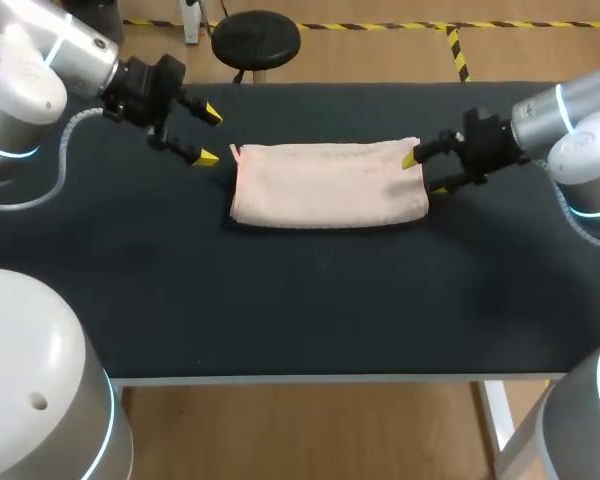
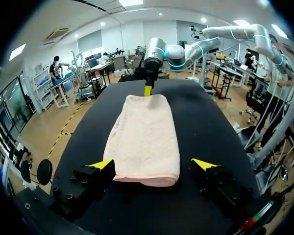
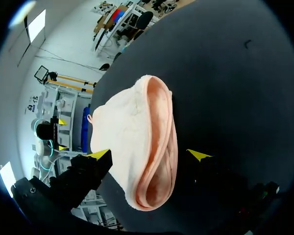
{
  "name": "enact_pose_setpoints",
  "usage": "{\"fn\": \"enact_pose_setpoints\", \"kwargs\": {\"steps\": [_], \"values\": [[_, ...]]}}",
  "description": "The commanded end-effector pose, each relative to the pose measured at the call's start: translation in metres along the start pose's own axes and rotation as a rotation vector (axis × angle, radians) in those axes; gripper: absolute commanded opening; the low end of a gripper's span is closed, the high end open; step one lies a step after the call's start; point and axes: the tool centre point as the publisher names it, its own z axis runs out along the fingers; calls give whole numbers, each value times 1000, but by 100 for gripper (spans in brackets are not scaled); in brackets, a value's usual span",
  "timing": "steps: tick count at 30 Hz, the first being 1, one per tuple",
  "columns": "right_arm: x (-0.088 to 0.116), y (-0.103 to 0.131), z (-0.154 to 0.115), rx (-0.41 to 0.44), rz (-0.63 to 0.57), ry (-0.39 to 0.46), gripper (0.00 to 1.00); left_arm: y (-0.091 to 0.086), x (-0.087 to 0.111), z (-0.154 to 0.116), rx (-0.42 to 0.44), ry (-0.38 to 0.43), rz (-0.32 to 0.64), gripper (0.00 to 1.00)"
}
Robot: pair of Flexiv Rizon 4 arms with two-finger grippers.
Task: Fold the towel
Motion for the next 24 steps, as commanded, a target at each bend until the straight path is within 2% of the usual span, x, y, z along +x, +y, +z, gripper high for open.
{"fn": "enact_pose_setpoints", "kwargs": {"steps": [1,24], "values": [[-2,6,5,14,-2,-5,100,1,0,0,1,-2,2,100],[4,10,34,53,-27,-15,100,1,0,0,1,-2,2,100]]}}
